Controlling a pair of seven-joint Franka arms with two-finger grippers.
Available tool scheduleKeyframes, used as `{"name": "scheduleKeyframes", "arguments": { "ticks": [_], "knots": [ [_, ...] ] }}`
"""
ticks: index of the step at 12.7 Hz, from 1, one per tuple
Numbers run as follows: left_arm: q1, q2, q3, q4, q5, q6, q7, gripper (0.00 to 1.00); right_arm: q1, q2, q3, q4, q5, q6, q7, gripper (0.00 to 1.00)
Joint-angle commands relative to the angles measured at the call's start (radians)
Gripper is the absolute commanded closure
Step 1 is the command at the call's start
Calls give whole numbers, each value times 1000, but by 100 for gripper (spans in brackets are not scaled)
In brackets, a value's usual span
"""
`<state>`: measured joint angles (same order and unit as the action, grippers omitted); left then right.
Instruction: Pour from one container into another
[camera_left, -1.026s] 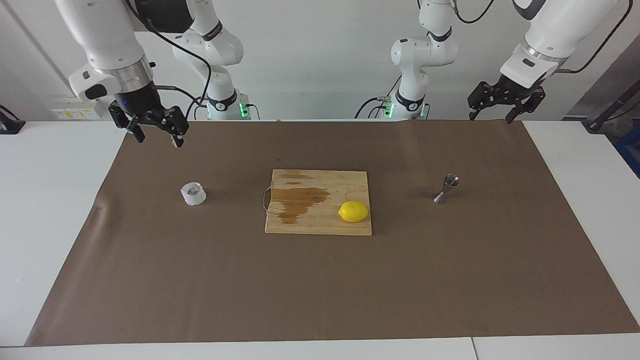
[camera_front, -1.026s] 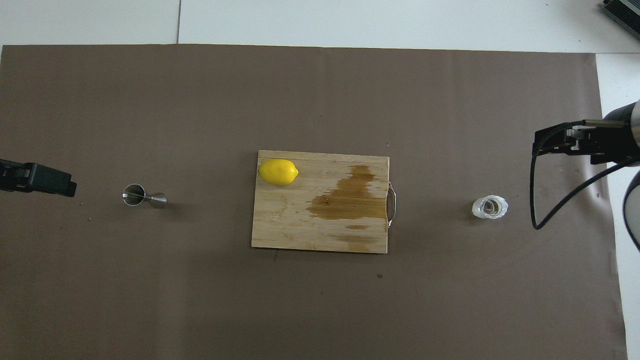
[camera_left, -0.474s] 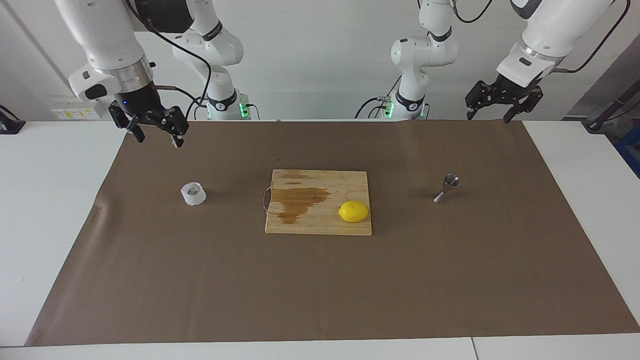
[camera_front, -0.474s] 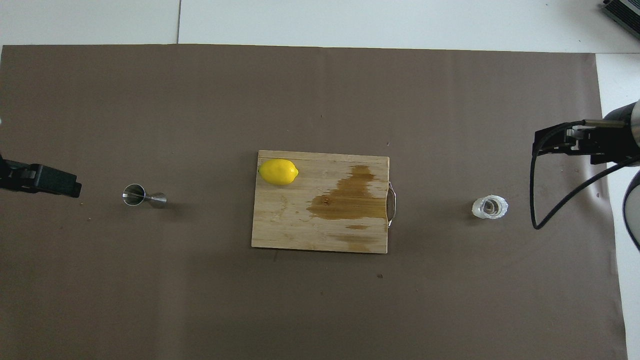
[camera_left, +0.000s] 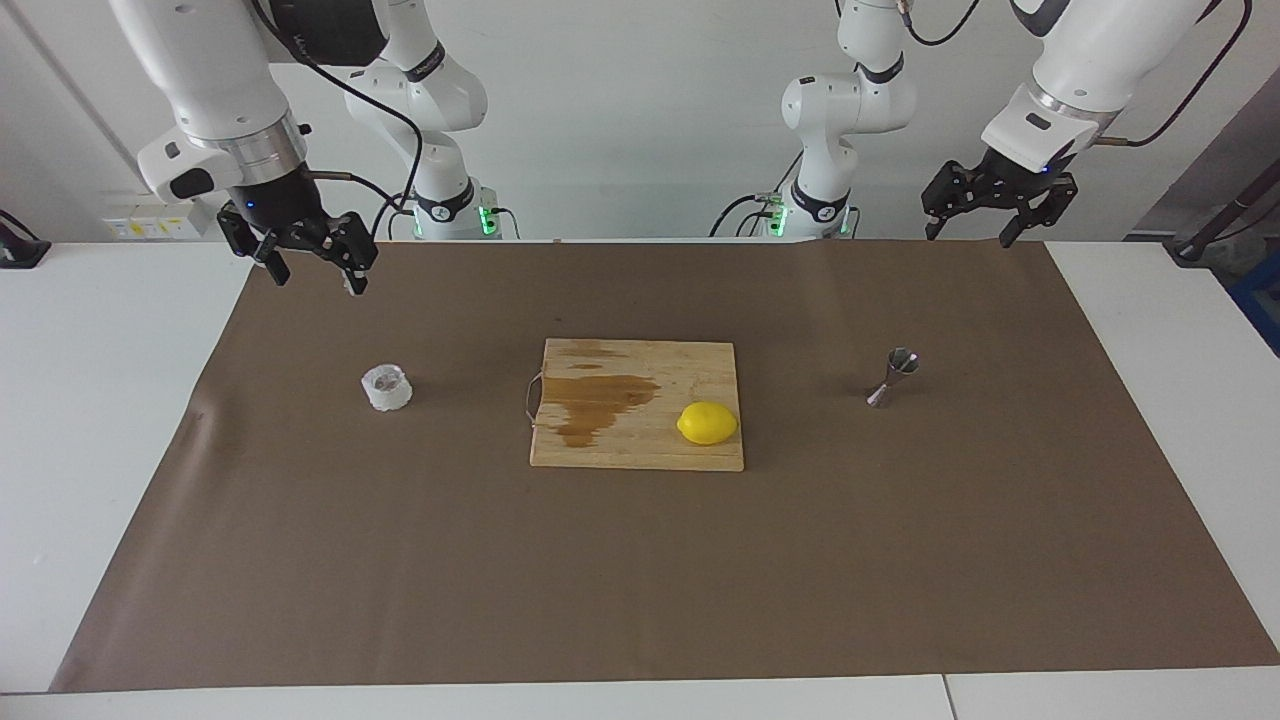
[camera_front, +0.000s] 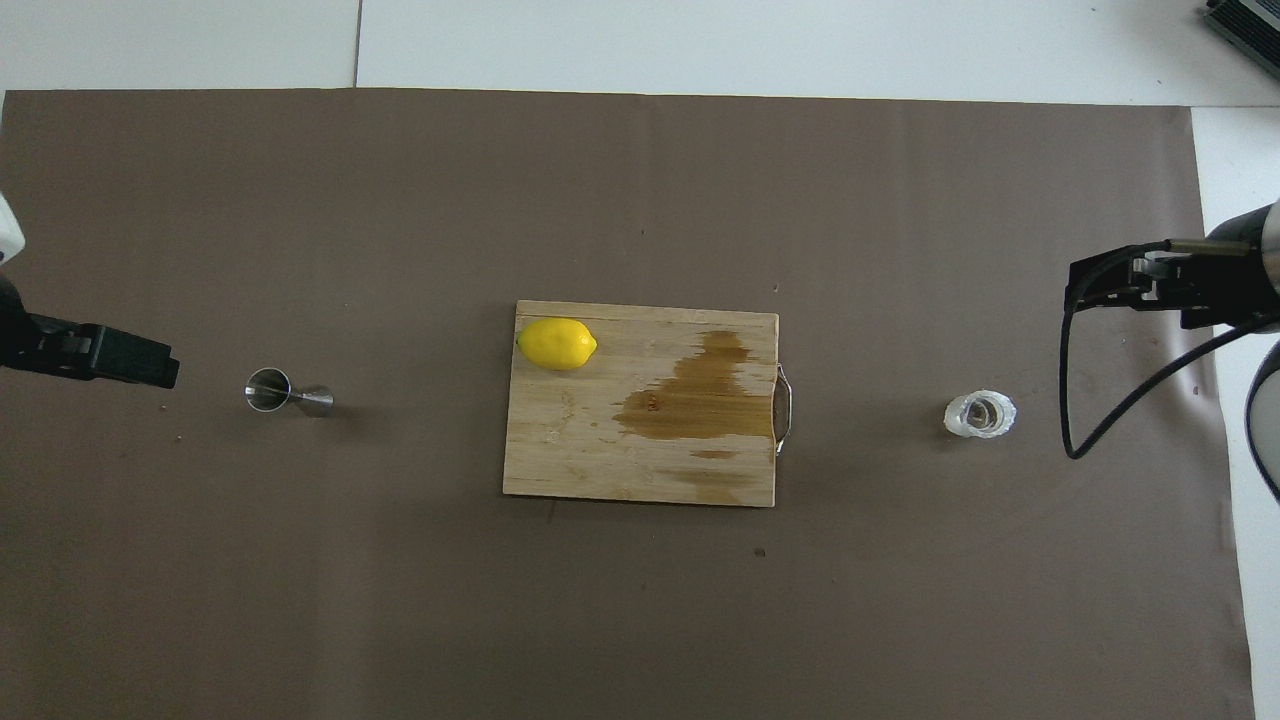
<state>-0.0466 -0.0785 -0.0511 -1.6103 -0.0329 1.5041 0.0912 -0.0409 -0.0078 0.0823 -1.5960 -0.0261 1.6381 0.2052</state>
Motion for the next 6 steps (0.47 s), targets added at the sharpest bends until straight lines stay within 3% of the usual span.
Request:
{"name": "scheduleKeyframes", "arguments": {
  "ticks": [1, 4, 6],
  "knots": [
    [-15, -46, 8, -71, -1, 51, -25, 0, -8, 5, 7, 18, -2, -23, -24, 0],
    [-3, -119, 7, -230, -19, 117, -131, 0, -8, 5, 7, 18, 0, -23, -24, 0],
    [8, -136, 19, -283, -92, 133, -162, 0, -8, 5, 7, 18, 0, -23, -24, 0]
  ]
}}
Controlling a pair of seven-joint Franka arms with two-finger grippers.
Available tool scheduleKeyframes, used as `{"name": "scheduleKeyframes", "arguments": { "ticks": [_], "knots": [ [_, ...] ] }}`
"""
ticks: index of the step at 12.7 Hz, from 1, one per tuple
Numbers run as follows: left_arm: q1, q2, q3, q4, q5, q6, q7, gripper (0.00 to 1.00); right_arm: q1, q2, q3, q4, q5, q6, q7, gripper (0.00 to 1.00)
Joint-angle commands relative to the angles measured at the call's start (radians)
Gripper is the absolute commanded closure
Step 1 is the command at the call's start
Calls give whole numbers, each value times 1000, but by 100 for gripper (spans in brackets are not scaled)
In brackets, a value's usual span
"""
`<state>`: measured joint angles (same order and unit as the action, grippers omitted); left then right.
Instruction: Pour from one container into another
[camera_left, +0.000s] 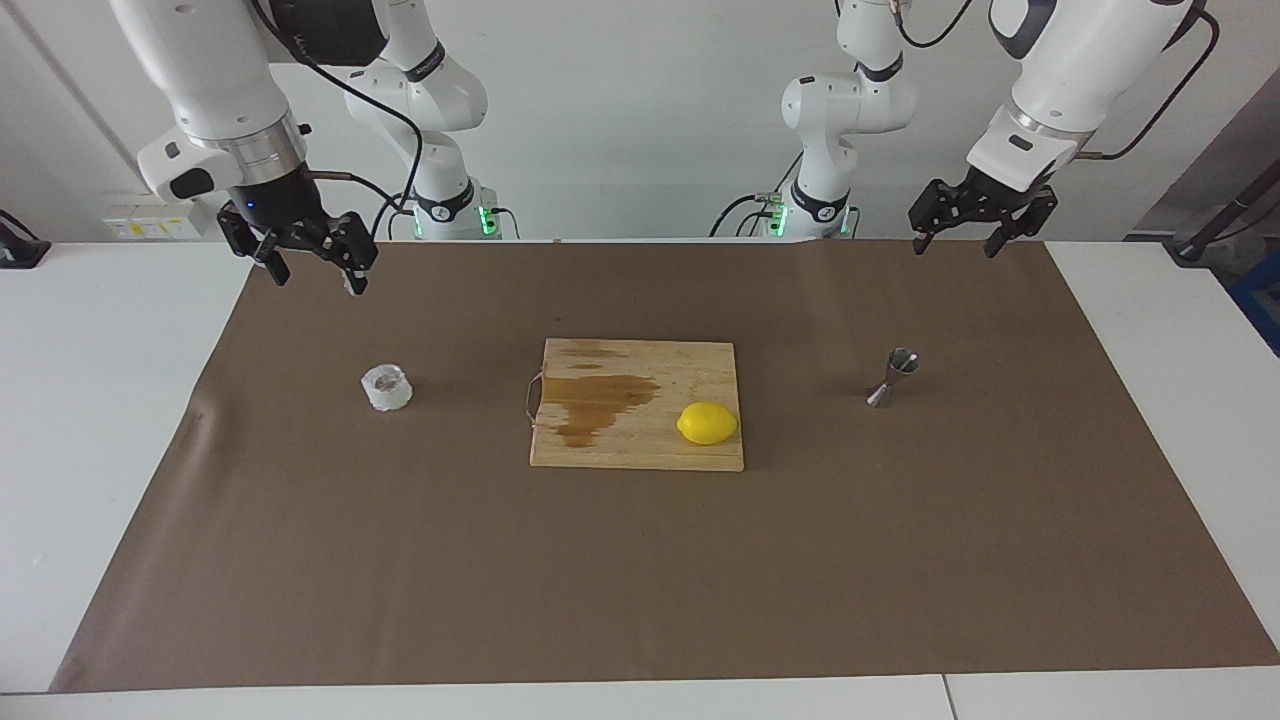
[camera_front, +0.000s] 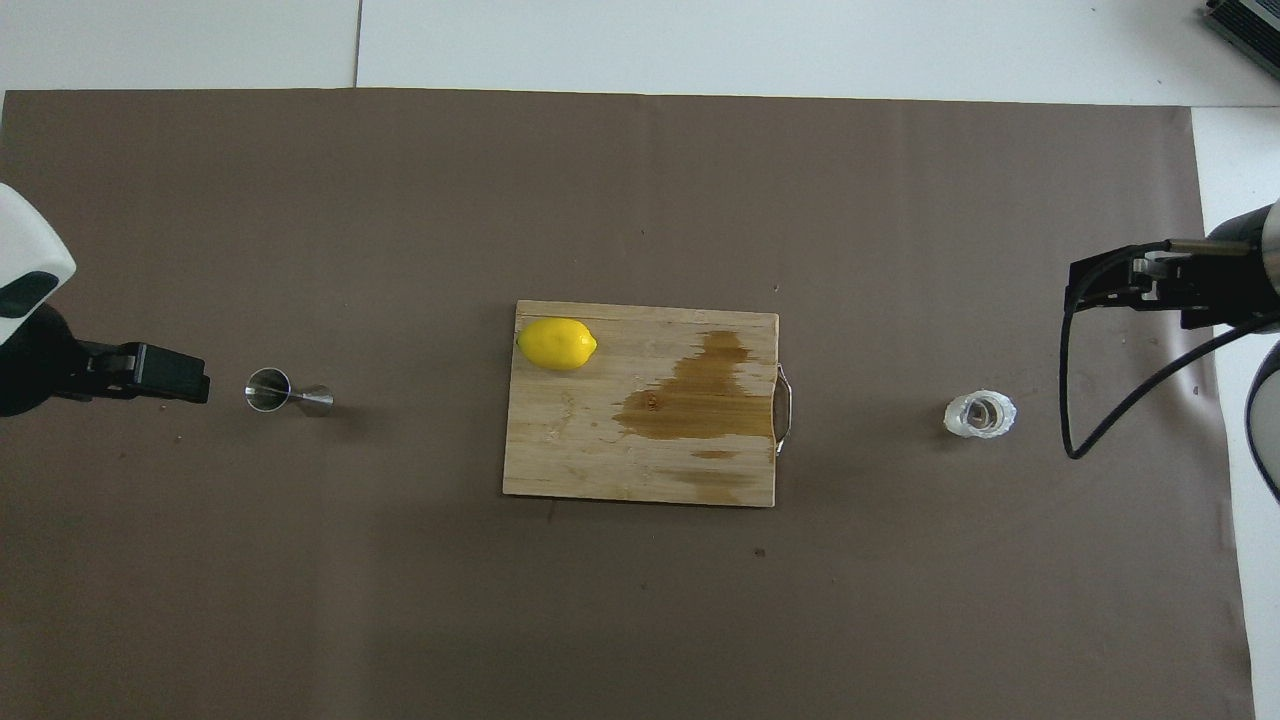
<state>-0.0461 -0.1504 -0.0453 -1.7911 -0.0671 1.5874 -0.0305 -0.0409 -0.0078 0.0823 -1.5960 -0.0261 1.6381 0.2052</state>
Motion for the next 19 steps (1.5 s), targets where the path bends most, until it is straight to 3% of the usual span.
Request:
{"name": "scheduleKeyframes", "arguments": {
  "ticks": [1, 6, 13, 19],
  "knots": [
    [21, -46, 13, -100, -95, 40, -72, 0, -8, 5, 7, 18, 0, -23, -24, 0],
    [142, 115, 13, -83, -258, -107, -212, 0, -8, 5, 7, 18, 0, -23, -24, 0],
    [196, 189, 15, -94, -425, -191, -529, 0, -8, 5, 7, 18, 0, -23, -24, 0],
    [247, 343, 13, -22, -551, -340, -888, 0, -8, 5, 7, 18, -2, -23, -24, 0]
  ]
}}
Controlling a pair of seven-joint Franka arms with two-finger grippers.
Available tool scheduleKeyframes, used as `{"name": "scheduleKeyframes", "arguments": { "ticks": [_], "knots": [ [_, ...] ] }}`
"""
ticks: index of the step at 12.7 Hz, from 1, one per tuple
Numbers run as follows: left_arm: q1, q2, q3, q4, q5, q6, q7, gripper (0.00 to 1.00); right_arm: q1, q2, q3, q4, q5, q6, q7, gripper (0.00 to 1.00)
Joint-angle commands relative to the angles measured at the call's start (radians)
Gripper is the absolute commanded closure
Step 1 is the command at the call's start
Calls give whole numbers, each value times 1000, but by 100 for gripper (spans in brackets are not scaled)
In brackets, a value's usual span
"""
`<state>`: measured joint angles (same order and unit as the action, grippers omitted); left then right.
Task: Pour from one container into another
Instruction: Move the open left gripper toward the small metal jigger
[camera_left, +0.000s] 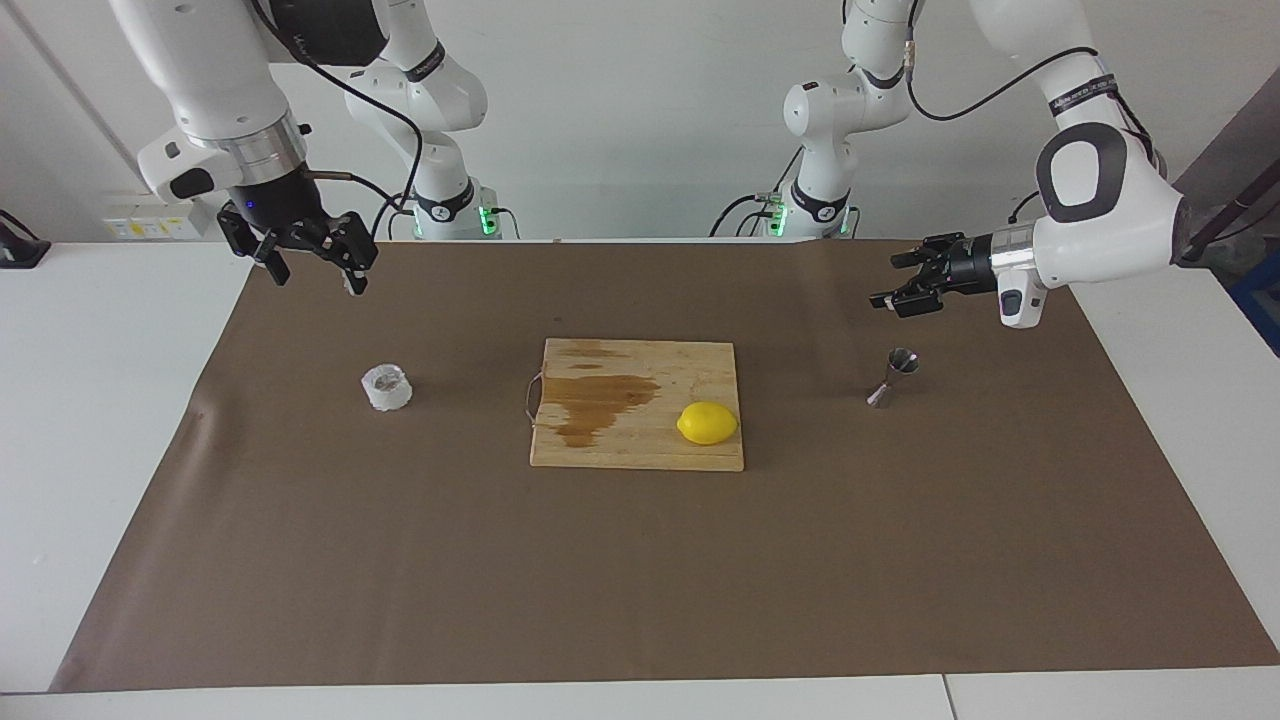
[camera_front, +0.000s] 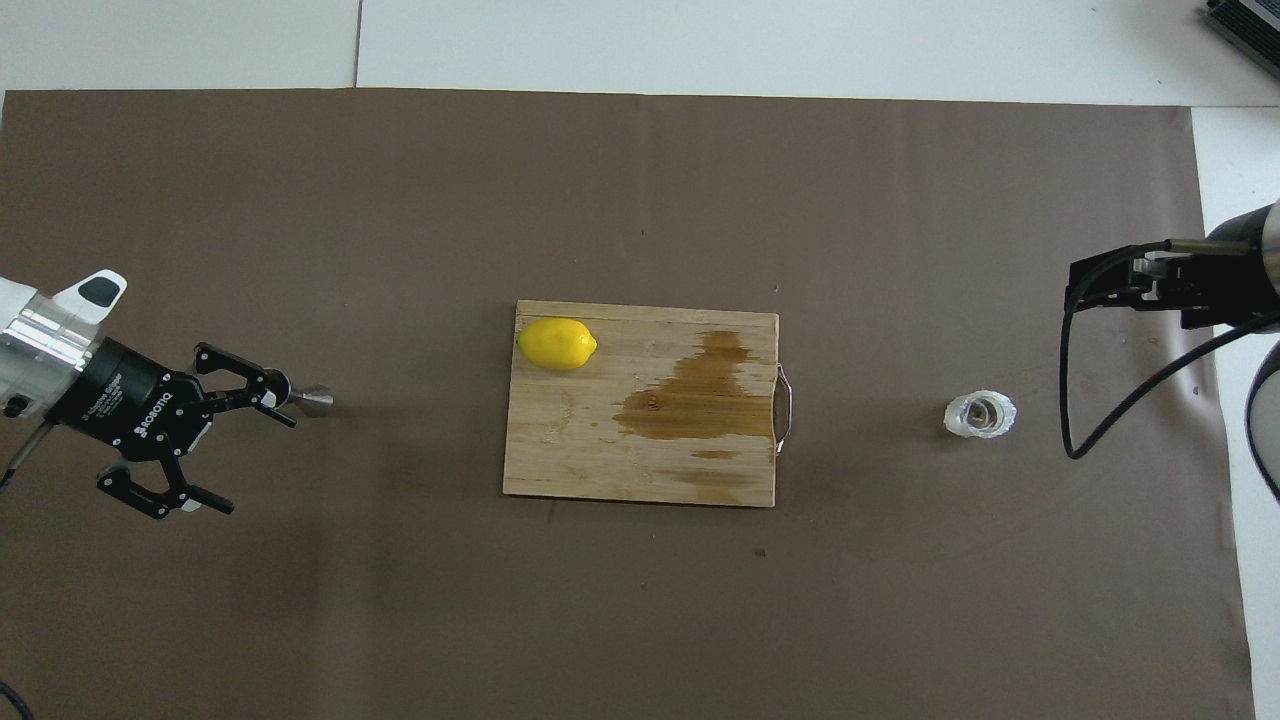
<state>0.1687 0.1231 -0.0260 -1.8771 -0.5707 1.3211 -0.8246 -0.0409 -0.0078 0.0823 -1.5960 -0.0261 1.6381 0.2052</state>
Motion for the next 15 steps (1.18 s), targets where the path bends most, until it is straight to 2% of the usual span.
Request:
{"name": "scheduleKeyframes", "arguments": {
  "ticks": [1, 8, 10, 12, 15],
  "knots": [
    [55, 90, -6, 75, -76, -71, -99, 0, -8, 5, 7, 18, 0, -23, -24, 0],
    [173, 211, -6, 136, -290, -17, -77, 0, -8, 5, 7, 18, 0, -23, -24, 0],
    [176, 231, -6, 136, -305, -17, 8, 0, -8, 5, 7, 18, 0, -23, -24, 0],
    [184, 250, -6, 135, -354, -13, 10, 0, -8, 5, 7, 18, 0, -23, -24, 0],
    [189, 257, -6, 125, -348, 10, 16, 0, -8, 5, 7, 18, 0, -23, -24, 0]
  ]
}}
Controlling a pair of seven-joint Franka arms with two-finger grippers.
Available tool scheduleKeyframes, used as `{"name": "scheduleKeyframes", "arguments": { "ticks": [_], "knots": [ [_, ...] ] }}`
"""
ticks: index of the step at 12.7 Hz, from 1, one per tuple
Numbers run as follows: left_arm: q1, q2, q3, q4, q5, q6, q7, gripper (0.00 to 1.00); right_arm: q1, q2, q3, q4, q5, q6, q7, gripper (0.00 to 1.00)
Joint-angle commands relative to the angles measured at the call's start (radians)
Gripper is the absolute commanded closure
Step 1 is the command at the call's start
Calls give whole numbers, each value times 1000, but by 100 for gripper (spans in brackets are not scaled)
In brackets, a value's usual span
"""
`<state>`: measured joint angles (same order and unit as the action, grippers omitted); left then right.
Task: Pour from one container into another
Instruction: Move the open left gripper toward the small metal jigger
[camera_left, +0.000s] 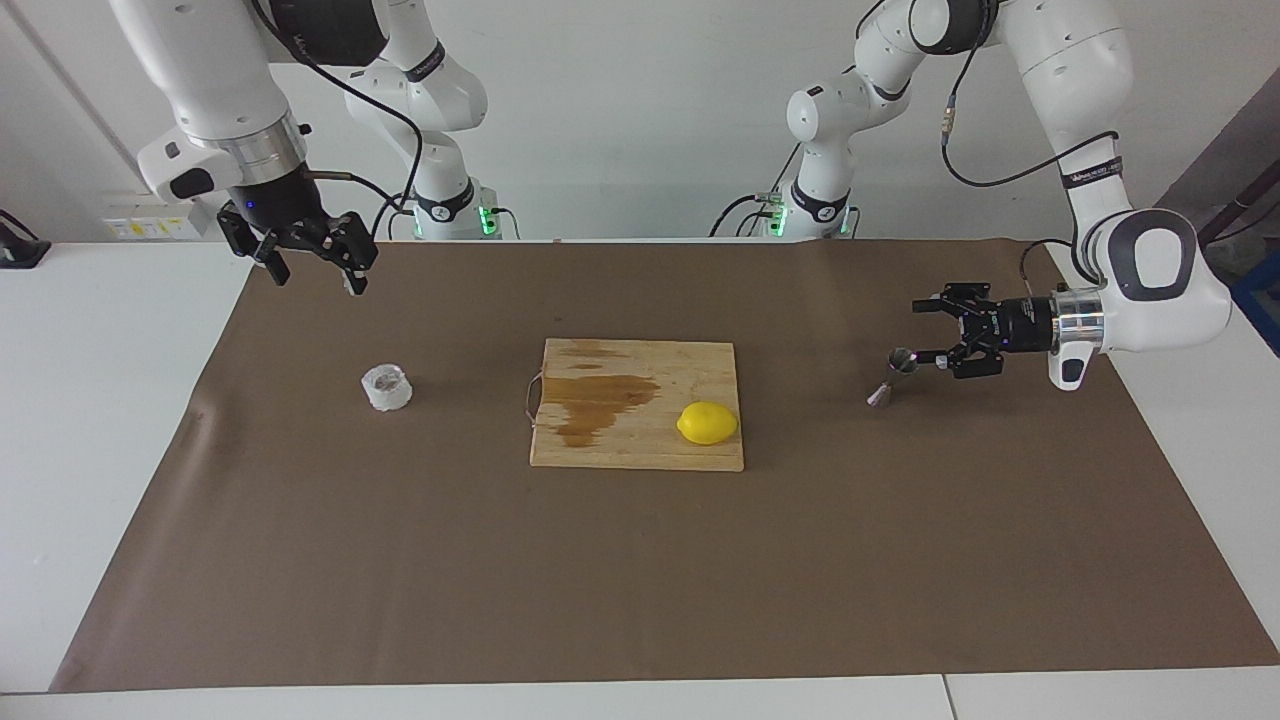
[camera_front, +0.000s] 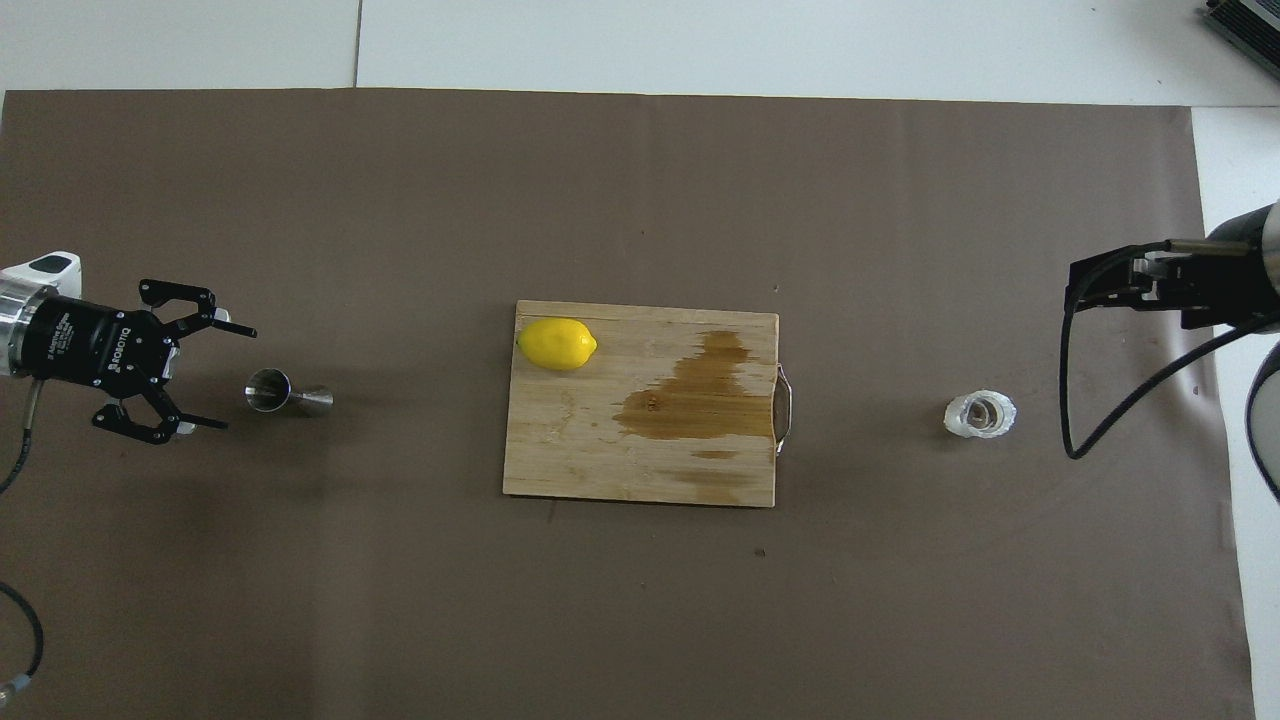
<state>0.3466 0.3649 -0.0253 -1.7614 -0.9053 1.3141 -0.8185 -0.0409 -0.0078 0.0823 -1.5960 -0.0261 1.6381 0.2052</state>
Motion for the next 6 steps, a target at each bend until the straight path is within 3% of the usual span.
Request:
{"name": "scheduleKeyframes", "arguments": {
  "ticks": [1, 3, 6],
  "knots": [
    [12, 25, -7, 10, -14, 17, 10, 0, -8, 5, 7, 18, 0, -21, -24, 0],
    [46, 109, -13, 54, 0, 2, 9, 0, -8, 5, 7, 18, 0, -23, -24, 0],
    [49, 144, -15, 60, -3, 5, 10, 0, -8, 5, 7, 18, 0, -21, -24, 0]
  ]
}}
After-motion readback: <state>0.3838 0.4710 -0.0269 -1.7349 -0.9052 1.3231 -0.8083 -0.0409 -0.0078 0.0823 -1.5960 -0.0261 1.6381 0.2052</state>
